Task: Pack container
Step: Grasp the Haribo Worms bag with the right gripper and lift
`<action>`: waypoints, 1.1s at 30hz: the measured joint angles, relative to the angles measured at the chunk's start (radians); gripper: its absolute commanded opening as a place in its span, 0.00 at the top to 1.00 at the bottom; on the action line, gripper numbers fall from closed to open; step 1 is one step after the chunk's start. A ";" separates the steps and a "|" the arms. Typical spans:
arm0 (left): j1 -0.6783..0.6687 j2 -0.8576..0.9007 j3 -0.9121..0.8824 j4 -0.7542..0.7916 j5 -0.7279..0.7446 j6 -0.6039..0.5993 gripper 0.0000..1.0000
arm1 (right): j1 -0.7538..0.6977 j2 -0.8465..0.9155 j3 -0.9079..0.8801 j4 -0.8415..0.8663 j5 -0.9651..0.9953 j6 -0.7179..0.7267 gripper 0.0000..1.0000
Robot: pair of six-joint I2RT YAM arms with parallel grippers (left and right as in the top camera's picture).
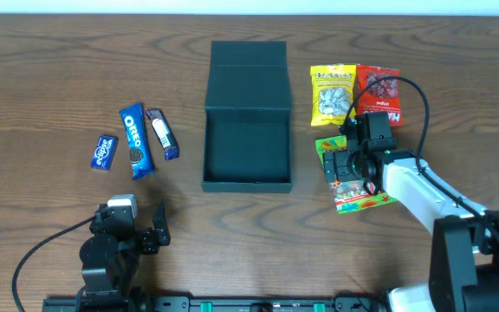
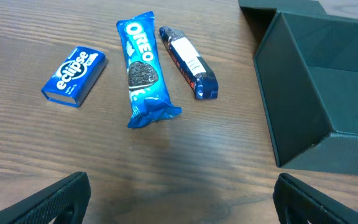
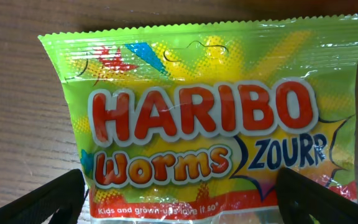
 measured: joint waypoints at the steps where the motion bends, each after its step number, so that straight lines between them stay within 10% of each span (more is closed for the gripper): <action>1: 0.000 0.000 0.000 0.000 0.000 0.000 0.05 | 0.000 0.006 0.000 0.007 0.000 -0.012 0.29; 12: 0.000 0.000 0.000 0.000 0.000 0.000 0.05 | 0.000 0.075 0.048 0.046 -0.021 -0.021 0.98; 33: 0.000 0.000 0.000 0.000 0.000 0.000 0.05 | 0.171 0.002 0.324 -0.257 -0.159 0.420 0.99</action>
